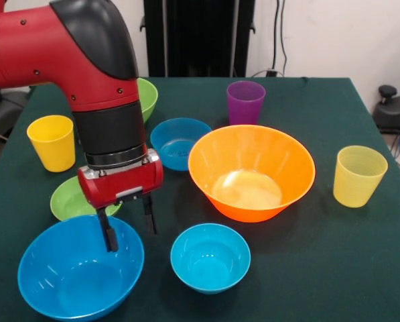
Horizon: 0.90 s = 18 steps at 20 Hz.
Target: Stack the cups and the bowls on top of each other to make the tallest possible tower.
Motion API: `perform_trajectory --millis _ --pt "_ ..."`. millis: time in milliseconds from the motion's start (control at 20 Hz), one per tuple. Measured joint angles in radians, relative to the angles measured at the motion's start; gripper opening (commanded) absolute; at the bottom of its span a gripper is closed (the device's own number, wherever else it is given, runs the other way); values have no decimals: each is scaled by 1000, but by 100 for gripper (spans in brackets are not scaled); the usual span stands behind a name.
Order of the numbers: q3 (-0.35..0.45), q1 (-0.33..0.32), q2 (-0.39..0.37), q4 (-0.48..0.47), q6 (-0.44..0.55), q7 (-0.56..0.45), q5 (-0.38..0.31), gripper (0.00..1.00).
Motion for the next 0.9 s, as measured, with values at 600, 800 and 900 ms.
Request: perform_trajectory --millis 600,800,900 --pt "-40 25 -9 17 -26 0 0 100" --pt "-48 25 -12 20 -26 0 0 100" --pt "-51 24 -12 21 -27 0 0 100"
